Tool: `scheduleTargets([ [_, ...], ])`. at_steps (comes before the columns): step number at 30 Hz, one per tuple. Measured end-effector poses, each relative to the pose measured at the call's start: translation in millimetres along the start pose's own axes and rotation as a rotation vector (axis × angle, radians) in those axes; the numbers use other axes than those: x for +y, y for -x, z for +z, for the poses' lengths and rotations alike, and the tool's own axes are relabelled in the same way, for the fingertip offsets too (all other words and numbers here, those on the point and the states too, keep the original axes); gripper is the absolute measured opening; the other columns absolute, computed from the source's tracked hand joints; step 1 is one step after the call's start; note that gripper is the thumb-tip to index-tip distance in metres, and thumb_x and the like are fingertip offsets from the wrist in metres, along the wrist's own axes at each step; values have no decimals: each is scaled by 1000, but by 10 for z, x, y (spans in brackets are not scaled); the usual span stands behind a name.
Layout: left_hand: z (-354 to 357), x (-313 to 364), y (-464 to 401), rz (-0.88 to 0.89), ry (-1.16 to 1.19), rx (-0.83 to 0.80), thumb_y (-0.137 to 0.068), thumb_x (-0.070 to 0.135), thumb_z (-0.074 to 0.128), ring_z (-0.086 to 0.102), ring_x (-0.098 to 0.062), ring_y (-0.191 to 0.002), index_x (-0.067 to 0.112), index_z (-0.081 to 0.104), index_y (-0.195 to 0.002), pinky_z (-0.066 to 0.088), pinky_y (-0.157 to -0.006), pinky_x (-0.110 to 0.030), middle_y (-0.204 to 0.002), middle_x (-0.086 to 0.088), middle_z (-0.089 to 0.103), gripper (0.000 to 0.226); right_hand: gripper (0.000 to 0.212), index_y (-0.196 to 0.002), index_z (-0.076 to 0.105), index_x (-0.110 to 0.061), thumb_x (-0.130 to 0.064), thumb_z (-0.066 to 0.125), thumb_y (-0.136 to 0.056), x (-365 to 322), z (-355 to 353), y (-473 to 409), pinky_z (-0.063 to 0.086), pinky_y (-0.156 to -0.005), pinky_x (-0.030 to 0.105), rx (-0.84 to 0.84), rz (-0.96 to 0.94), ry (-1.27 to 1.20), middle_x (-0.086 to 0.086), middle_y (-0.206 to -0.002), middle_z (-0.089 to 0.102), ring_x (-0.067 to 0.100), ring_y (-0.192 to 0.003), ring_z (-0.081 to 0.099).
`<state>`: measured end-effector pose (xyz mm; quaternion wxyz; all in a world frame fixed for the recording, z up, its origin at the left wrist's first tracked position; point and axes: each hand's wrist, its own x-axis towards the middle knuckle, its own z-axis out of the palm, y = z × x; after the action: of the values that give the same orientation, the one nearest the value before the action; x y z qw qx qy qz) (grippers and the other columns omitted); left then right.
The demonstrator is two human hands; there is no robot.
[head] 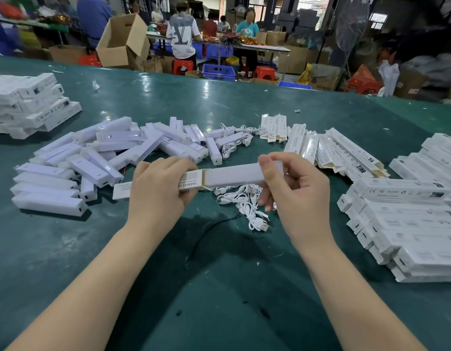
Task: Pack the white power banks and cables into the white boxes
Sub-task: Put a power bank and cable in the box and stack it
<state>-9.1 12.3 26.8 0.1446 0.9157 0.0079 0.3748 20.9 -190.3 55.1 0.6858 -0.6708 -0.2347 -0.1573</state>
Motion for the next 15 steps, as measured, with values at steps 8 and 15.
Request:
scheduleTargets([
  [8,-2,40,-5,49,-46,-15,-72,7,75,58,-30,-73,13,67,-85,28,-74,-33,-76,0,63,17,15,-81,68,-23,-38,69,-86,19,19,22,43,-40,31,27,-3,57,20,-62,54,18,-44,58],
  [15,-8,131,-11,64,-42,40,-69,14,80,54,-31,-65,7,61,-76,36,-63,-36,-69,-6,58,22,6,-86,68,-22,-28,70,-88,32,124,120,44,-44,22,-7,-9,0,7,-60,60,18,-45,59],
])
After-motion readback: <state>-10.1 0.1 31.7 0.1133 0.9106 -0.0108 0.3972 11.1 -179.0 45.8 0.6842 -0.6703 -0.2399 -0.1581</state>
